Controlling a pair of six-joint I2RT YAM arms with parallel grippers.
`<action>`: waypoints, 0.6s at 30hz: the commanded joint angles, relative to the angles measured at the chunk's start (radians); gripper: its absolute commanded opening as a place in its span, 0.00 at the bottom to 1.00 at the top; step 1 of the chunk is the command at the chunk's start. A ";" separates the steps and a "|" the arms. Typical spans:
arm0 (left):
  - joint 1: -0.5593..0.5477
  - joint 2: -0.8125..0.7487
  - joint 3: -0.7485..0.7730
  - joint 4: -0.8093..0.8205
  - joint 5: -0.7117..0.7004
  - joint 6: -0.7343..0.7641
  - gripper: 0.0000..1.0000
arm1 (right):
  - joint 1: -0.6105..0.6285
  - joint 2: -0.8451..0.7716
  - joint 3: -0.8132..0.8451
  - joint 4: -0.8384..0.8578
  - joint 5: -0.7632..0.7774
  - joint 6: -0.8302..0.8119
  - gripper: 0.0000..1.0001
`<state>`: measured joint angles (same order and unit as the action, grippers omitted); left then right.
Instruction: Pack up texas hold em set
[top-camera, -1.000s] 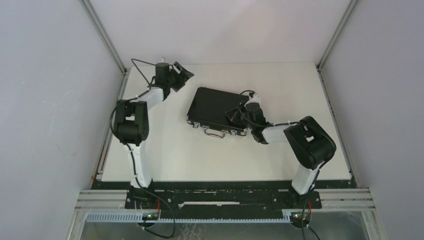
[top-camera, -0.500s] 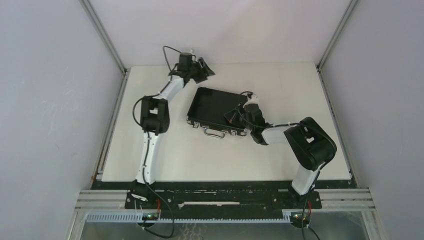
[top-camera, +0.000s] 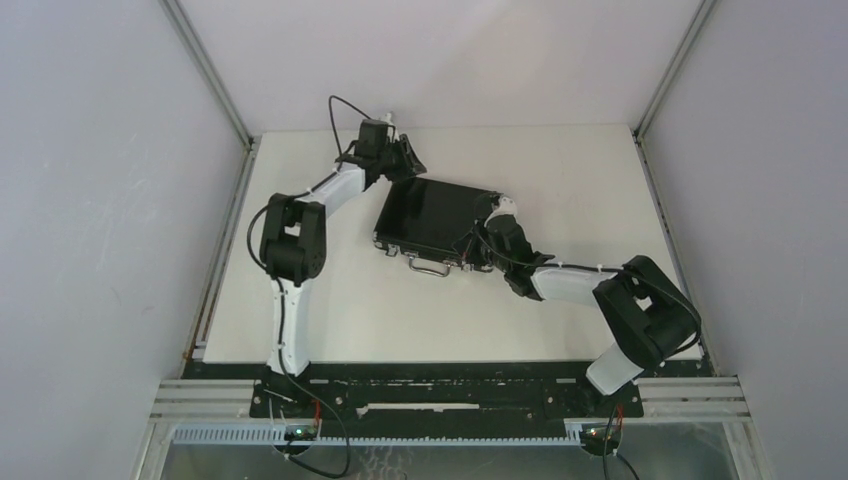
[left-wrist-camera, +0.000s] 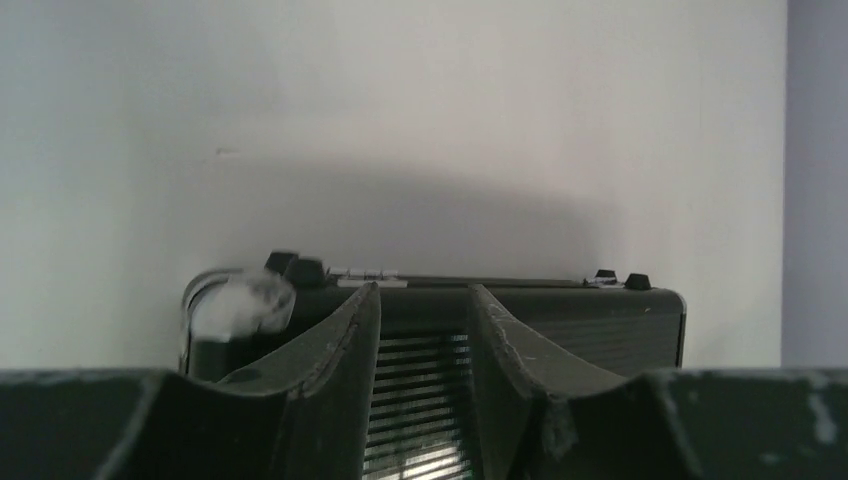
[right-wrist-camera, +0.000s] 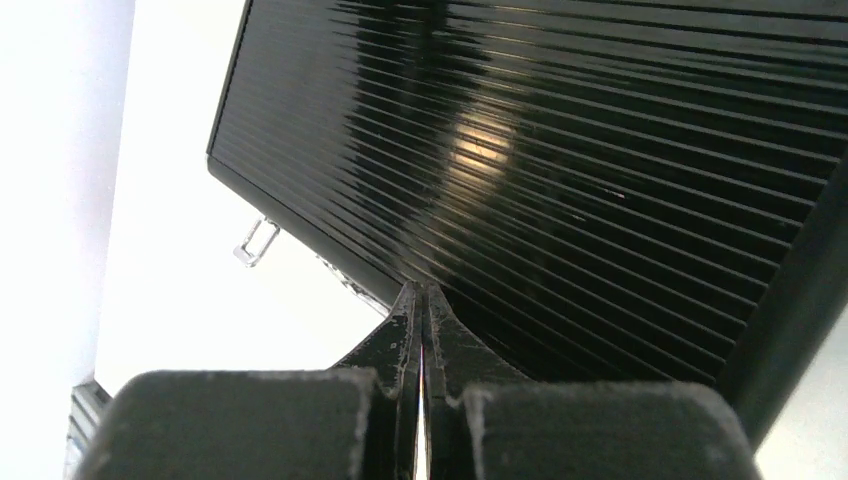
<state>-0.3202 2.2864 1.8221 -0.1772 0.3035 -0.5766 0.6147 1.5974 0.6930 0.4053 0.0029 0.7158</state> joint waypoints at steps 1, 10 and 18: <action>-0.035 -0.045 -0.104 -0.288 -0.167 0.070 0.48 | 0.034 -0.057 -0.023 -0.161 0.051 -0.067 0.00; -0.038 0.281 0.673 -0.799 -0.365 0.091 0.65 | 0.089 -0.181 -0.010 -0.276 0.152 -0.110 0.00; 0.030 0.287 0.553 -0.640 -0.210 0.037 0.64 | 0.096 -0.245 -0.013 -0.336 0.214 -0.141 0.00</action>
<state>-0.3351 2.5732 2.4516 -0.7284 0.0788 -0.5426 0.7078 1.3891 0.6762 0.0944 0.1638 0.6067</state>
